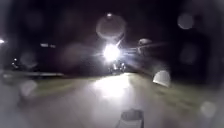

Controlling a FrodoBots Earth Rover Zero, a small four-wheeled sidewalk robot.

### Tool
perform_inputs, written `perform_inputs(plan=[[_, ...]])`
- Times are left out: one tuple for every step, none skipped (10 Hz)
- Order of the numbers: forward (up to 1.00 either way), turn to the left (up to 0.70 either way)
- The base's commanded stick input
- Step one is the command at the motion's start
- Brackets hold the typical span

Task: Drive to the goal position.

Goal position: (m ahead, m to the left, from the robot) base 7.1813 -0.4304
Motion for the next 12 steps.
perform_inputs(plan=[[1.00,-0.03],[1.00,-0.07],[1.00,-0.07],[1.00,-0.04],[1.00,0.00],[1.00,0.00],[1.00,0.00],[1.00,0.00],[1.00,0.00],[1.00,0.00],[1.00,0.00],[1.00,0.00]])
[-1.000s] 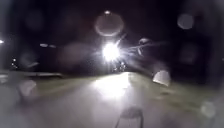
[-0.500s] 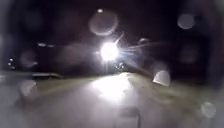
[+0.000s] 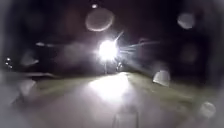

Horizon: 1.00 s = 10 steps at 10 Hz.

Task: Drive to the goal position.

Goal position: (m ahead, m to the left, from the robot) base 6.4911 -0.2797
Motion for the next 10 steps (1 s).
perform_inputs(plan=[[1.00,0.00],[1.00,0.00],[1.00,0.00],[1.00,0.00],[1.00,0.00],[1.00,0.02],[1.00,0.07],[1.00,0.11],[1.00,0.13],[1.00,0.14]])
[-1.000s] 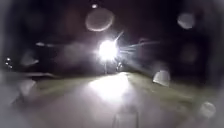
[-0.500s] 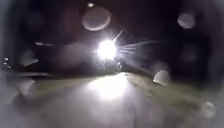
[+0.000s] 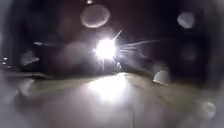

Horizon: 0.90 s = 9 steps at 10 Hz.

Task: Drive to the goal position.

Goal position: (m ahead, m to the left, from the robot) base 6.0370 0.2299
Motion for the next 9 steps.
perform_inputs(plan=[[1.00,0.13],[1.00,0.08],[1.00,0.05],[1.00,0.05],[1.00,0.05],[1.00,0.05],[1.00,0.05],[1.00,0.05],[1.00,0.05]])
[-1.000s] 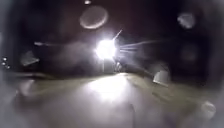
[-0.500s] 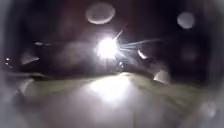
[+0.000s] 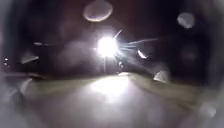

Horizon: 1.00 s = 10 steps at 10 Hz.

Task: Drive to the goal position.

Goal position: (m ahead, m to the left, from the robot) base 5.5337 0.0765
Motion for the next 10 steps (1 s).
perform_inputs(plan=[[1.00,0.05],[1.00,0.05],[1.00,0.05],[1.00,0.04],[1.00,0.04],[1.00,0.00],[1.00,-0.05],[1.00,-0.09],[1.00,-0.13],[1.00,-0.09]])
